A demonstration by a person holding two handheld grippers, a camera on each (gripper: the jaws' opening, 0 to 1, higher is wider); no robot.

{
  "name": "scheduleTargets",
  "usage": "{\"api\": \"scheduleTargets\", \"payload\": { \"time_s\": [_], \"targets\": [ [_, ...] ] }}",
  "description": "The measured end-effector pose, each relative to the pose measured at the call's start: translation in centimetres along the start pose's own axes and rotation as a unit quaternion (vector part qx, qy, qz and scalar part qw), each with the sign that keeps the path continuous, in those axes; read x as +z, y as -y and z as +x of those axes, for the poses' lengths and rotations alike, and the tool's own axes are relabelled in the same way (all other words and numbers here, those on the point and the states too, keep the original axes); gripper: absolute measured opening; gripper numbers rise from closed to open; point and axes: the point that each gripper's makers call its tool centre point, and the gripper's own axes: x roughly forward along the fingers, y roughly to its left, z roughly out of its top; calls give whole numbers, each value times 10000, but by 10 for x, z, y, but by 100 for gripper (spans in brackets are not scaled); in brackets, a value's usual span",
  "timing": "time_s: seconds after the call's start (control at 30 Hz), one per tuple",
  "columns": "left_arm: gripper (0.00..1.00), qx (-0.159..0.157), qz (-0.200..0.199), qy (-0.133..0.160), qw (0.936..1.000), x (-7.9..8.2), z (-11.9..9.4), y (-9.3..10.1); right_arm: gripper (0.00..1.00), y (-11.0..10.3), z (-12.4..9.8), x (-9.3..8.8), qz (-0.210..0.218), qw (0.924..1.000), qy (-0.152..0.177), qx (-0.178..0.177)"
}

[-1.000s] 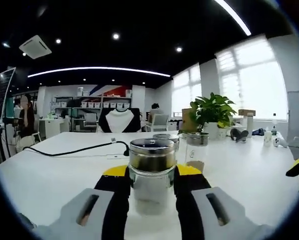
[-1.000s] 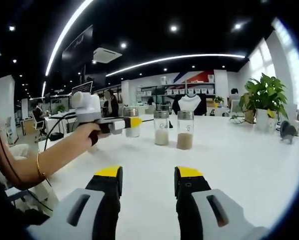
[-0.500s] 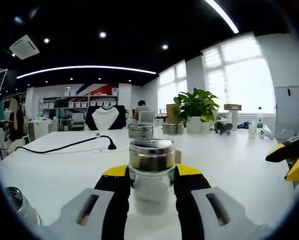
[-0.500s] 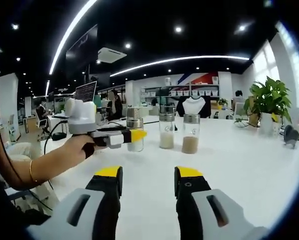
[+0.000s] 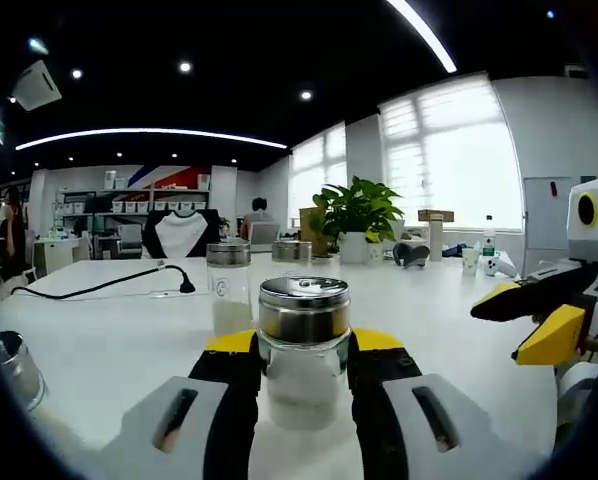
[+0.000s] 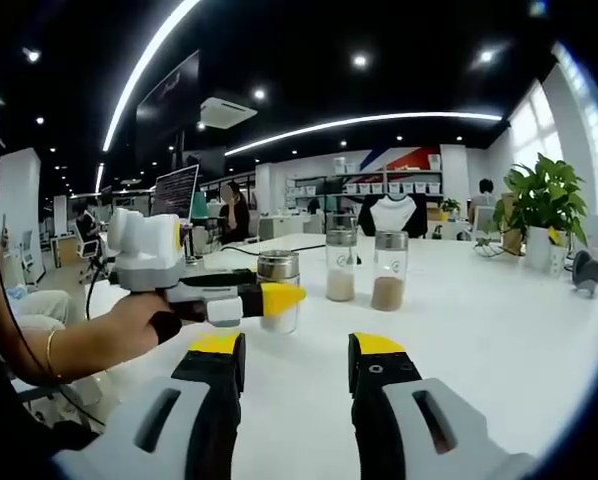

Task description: Rotate the seasoning bottle until the label or dispensing opening points toward the visible target arrow and the bottle remains upright within the marked orientation range

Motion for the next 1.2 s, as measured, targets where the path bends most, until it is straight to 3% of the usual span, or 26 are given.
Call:
{"api": "scheduleTargets", "payload": {
  "time_s": [0.2, 0.33, 0.67, 1.2],
  "targets": [
    [35, -329, 6, 47, 9994, 1, -4, 20, 39, 0, -1, 6, 11, 9999, 99, -11],
    [35, -349, 175, -43, 9992, -3, -5, 27, 39, -1, -1, 10, 88, 9998, 165, 24],
    [35, -719, 38, 22, 9974, -1, -10, 49, 39, -2, 0, 18, 59, 9996, 264, 17],
    [35, -1563, -30, 212, 9875, 5, -16, 86, 39, 1, 0, 16, 64, 9997, 217, 1]
  ]
}}
